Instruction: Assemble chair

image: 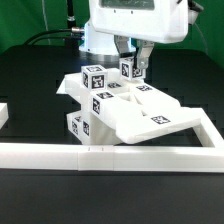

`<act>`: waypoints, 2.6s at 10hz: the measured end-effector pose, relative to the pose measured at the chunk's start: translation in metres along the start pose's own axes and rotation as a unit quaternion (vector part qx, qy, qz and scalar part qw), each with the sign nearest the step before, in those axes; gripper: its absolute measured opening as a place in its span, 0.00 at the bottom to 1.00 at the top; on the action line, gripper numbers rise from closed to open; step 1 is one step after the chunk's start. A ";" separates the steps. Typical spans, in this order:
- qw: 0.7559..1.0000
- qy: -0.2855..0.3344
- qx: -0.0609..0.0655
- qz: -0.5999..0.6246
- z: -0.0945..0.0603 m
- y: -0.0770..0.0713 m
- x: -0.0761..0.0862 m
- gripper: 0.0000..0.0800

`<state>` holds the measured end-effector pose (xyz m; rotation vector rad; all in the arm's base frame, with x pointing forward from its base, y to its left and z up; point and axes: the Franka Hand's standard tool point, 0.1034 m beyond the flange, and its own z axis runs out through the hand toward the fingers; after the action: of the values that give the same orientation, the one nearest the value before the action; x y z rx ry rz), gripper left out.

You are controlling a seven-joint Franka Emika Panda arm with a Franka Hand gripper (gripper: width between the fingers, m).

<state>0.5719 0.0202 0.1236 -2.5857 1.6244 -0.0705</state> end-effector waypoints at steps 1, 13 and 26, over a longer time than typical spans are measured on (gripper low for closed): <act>1.000 0.000 0.000 -0.007 0.000 0.000 0.000 0.36; 0.933 0.001 -0.003 -0.361 0.000 0.000 0.002 0.81; 0.891 0.005 -0.010 -0.454 -0.001 0.001 0.003 0.35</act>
Offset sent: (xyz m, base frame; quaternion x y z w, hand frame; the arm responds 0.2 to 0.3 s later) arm 0.0039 -0.0052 0.0027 -0.0050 -0.0134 -0.0297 0.9995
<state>0.5723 0.0168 0.1241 -3.0912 0.2804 -0.1212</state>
